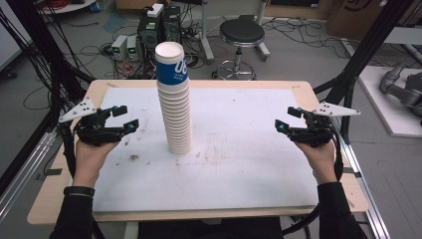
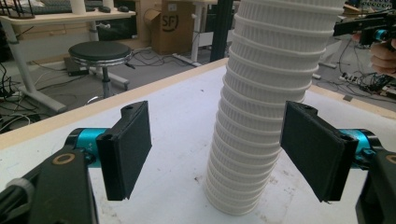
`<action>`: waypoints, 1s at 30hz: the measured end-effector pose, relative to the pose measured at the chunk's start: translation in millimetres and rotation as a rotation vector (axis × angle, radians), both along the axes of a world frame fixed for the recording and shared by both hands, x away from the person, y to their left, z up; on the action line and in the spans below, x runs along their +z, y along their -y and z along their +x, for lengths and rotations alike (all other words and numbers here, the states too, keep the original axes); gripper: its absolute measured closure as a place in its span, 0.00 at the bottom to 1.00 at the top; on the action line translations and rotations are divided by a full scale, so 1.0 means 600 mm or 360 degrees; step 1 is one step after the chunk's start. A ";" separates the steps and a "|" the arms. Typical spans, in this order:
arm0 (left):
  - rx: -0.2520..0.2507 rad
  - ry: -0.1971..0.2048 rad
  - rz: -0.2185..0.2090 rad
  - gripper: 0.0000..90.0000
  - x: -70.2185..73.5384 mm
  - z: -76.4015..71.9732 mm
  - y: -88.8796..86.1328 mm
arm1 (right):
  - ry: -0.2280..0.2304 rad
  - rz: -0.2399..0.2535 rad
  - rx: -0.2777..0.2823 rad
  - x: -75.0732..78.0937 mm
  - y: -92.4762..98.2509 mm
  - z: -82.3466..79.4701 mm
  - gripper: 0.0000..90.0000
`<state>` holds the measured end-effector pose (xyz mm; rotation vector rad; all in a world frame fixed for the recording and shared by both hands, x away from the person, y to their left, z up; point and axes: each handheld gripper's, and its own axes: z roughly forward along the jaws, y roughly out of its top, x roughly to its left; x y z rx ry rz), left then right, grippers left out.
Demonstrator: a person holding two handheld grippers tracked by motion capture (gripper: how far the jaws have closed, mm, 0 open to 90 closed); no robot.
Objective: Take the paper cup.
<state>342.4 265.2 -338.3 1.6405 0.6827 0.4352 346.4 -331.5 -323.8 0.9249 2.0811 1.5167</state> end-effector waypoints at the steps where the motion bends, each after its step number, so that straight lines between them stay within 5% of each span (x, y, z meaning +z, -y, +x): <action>1: 0.0000 0.0000 0.0000 0.28 0.000 0.000 0.000 | 0.0000 0.0000 0.0000 0.000 0.000 0.000 0.26; 12: -0.0028 0.0030 -0.0014 0.23 0.012 -0.003 0.008 | -0.0006 0.0002 0.0011 0.000 -0.001 -0.004 0.25; 30: -0.0222 0.0069 -0.0052 0.20 0.049 0.009 0.068 | 0.0004 -0.0009 0.0005 0.001 -0.001 -0.010 0.25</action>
